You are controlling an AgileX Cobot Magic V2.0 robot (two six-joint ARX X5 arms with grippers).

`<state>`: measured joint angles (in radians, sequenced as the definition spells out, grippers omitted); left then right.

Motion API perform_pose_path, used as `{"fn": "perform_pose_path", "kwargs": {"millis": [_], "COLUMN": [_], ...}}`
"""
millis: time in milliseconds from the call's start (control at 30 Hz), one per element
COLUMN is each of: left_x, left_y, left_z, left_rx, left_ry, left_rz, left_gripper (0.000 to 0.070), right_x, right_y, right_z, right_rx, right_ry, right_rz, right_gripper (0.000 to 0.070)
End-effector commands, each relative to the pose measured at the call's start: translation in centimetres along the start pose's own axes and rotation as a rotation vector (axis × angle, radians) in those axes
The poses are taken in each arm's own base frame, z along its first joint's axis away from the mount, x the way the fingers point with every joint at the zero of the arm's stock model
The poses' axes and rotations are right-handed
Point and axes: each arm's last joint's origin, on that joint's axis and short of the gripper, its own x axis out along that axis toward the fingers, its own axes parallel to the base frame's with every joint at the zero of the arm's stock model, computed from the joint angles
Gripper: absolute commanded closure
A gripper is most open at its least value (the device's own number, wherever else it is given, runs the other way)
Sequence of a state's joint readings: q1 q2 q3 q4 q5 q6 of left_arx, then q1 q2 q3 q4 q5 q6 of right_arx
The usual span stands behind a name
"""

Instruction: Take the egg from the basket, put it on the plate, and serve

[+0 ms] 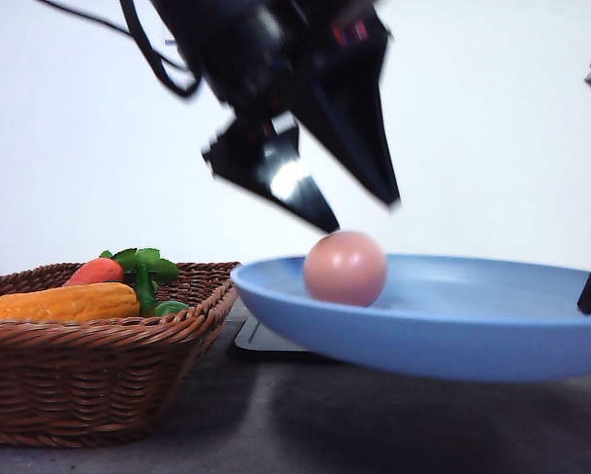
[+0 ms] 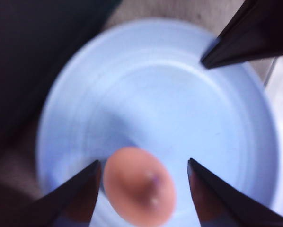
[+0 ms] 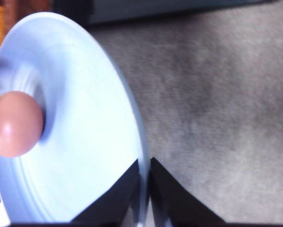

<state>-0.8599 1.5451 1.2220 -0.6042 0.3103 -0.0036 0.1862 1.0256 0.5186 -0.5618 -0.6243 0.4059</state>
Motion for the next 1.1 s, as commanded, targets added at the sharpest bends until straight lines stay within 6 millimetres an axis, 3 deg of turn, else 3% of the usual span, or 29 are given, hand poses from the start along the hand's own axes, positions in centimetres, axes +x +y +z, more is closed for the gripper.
{"fn": "perform_pose_path", "kwargs": {"millis": [0, 300, 567, 867, 1067], "left_x": [-1.9, -11.4, -18.2, -21.2, -21.2], "left_y": [-0.5, -1.9, -4.1, -5.4, -5.4], "left_z": [1.0, -0.5, -3.3, -5.6, -5.9], "left_rx": [0.015, 0.021, 0.056, 0.053, 0.037], "left_ry": [-0.067, -0.258, -0.425, -0.481, -0.457], "left_rz": [0.002, 0.047, 0.063, 0.071, 0.087], "left_gripper": [0.0323, 0.0324, 0.0324, 0.0324, 0.0324], "right_x": [-0.2, 0.1, 1.4, 5.3, 6.8], "right_y": [0.5, -0.1, -1.0, -2.8, -3.7], "right_z": [1.0, 5.5, 11.4, 17.1, 18.4], "right_rx": [-0.006, -0.004, 0.016, 0.026, 0.019], "right_ry": [-0.013, -0.023, -0.046, -0.04, -0.051], "right_rz": [0.021, -0.002, -0.019, -0.045, -0.046], "right_gripper": [0.07, 0.07, 0.07, 0.07, 0.07]}}
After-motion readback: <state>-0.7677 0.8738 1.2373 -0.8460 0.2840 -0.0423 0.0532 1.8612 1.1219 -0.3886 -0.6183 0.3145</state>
